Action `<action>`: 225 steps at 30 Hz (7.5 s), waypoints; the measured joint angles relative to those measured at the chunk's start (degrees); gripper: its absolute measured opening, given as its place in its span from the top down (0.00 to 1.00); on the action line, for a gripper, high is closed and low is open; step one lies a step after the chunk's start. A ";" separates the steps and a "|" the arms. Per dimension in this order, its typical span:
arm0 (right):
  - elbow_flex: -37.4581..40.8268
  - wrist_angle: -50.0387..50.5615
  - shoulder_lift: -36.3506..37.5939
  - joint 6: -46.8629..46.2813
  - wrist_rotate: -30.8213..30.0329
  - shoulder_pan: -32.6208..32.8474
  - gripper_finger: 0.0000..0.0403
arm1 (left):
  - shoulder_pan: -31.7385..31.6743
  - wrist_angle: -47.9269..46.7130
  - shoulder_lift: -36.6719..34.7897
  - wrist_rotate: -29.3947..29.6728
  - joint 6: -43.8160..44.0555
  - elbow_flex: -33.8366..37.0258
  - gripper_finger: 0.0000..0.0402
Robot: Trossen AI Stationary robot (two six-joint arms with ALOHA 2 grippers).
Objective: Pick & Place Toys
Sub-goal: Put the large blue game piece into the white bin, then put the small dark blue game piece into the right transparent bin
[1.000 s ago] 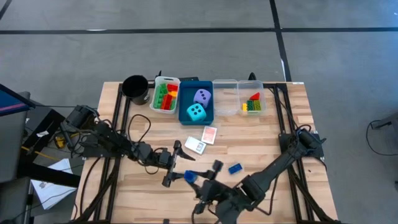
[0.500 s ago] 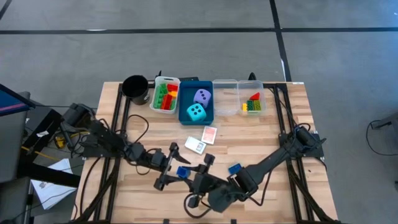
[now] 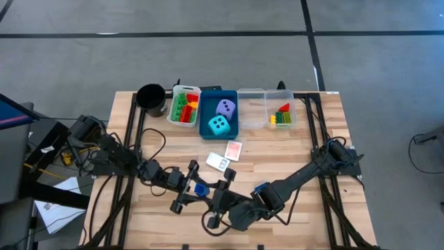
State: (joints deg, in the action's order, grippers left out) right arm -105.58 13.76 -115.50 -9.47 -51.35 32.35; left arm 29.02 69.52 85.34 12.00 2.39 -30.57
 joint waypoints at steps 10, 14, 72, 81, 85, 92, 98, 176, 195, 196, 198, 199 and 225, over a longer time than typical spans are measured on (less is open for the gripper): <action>0.00 -3.30 -0.04 0.49 5.16 -1.56 0.68 | -0.07 -0.09 0.02 1.62 0.00 0.00 0.66; 0.00 -3.74 -0.04 0.48 5.02 -1.78 0.68 | -0.07 0.08 0.02 2.07 -1.17 0.00 0.75; 10.90 18.69 0.04 -10.40 3.34 -2.78 0.09 | -26.84 -18.08 -32.17 23.69 -4.71 14.86 0.75; 25.17 -2.72 -0.02 1.90 3.92 -10.16 0.09 | -50.48 -24.71 -29.81 21.85 -3.90 14.82 0.75; 28.89 -14.78 -0.04 7.83 10.44 -13.36 0.09 | -59.77 -28.12 -25.05 13.46 0.01 14.82 0.75; 30.67 -30.25 0.00 14.99 24.35 -19.63 0.09 | -67.03 -28.09 -15.08 3.49 0.88 14.82 0.61; 30.67 -31.86 0.00 18.06 27.75 -22.56 0.09 | -67.11 -28.03 -11.79 3.05 0.90 14.82 0.29; 27.28 25.00 11.38 -35.01 14.85 10.75 0.09 | -10.26 -20.91 2.21 4.26 8.02 -1.69 0.12; 27.41 47.55 10.51 -38.82 21.06 9.61 0.09 | -10.33 -20.95 20.55 4.67 17.57 -12.44 0.12; 27.41 47.58 10.51 -38.31 21.06 9.57 0.09 | -10.27 -21.17 20.95 4.69 17.57 -12.83 0.12; 27.39 48.87 10.51 -36.66 21.29 9.58 0.09 | -10.23 -20.90 22.51 4.64 17.55 -14.47 0.12; 27.43 49.59 10.51 -35.36 21.34 9.49 0.09 | -10.23 -21.22 22.54 4.64 17.34 -14.47 0.12; 43.45 33.95 10.45 -16.90 36.69 -1.35 0.51 | -10.08 -28.69 13.25 0.69 12.57 -14.56 0.12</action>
State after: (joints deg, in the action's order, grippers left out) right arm -62.13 47.71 -105.06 -26.37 -14.66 31.00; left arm 18.94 40.83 98.59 12.69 14.96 -45.12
